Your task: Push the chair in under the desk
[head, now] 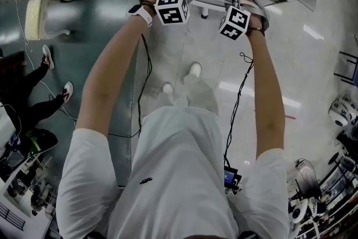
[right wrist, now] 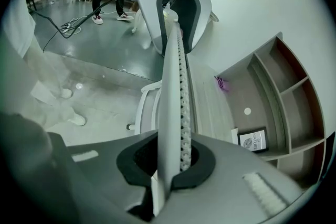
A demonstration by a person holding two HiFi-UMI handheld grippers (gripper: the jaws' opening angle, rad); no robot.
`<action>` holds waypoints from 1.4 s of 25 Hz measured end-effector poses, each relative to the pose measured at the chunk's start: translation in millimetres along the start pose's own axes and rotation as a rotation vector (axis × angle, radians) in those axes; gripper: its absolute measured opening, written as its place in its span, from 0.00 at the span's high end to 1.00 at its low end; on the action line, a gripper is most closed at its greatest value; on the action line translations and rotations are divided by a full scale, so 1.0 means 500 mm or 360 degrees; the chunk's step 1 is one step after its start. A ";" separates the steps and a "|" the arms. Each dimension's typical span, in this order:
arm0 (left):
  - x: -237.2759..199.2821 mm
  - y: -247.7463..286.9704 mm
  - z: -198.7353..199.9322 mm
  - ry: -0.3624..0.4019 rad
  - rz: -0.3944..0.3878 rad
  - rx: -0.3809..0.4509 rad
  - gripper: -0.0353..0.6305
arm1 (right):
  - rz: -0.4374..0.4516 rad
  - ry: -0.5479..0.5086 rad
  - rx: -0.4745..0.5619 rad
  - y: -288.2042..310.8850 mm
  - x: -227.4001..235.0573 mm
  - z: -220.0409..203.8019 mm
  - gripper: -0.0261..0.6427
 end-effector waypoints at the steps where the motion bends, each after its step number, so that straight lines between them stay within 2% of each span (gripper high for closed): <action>1: -0.011 0.005 0.000 0.0001 -0.0001 -0.0004 0.71 | 0.0002 0.0003 0.0002 0.006 0.010 0.000 0.93; 11: -0.103 0.056 0.005 0.0032 0.0054 -0.0043 0.71 | -0.0005 0.0003 -0.0004 0.057 0.101 -0.018 0.93; 20: -0.136 0.074 0.004 0.0031 0.0061 -0.0129 0.71 | -0.0059 -0.0031 0.0015 0.074 0.135 -0.016 0.92; 22: -0.131 0.073 0.005 -0.0002 0.0101 -0.0122 0.68 | -0.0101 -0.0047 0.0020 0.073 0.128 -0.016 0.91; 23: -0.126 0.072 0.005 -0.0024 0.0126 -0.0116 0.68 | -0.0113 -0.0057 0.0020 0.073 0.122 -0.016 0.87; 25: -0.116 0.066 0.006 -0.0076 0.0167 -0.0095 0.66 | -0.0111 -0.0051 0.0035 0.070 0.112 -0.017 0.71; 26: -0.113 0.061 0.007 -0.0104 0.0187 -0.0079 0.66 | -0.0111 -0.0024 0.0054 0.066 0.110 -0.017 0.68; 30: -0.094 0.030 0.017 -0.0211 0.0250 -0.0008 0.65 | -0.0172 0.0098 0.0168 0.028 0.113 -0.015 0.65; 35: -0.068 -0.041 0.032 -0.0341 0.0297 0.0099 0.66 | -0.0313 0.0089 0.0259 -0.051 0.100 0.013 0.65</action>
Point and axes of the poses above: the fingertips, and each gripper's own axes: y forward along the fingers, x to its right, z out of its top, the point moved 7 cm from there along -y, backward along the fingers, and after that the axes turned 1 degree about -z, right-handed, at the moved point
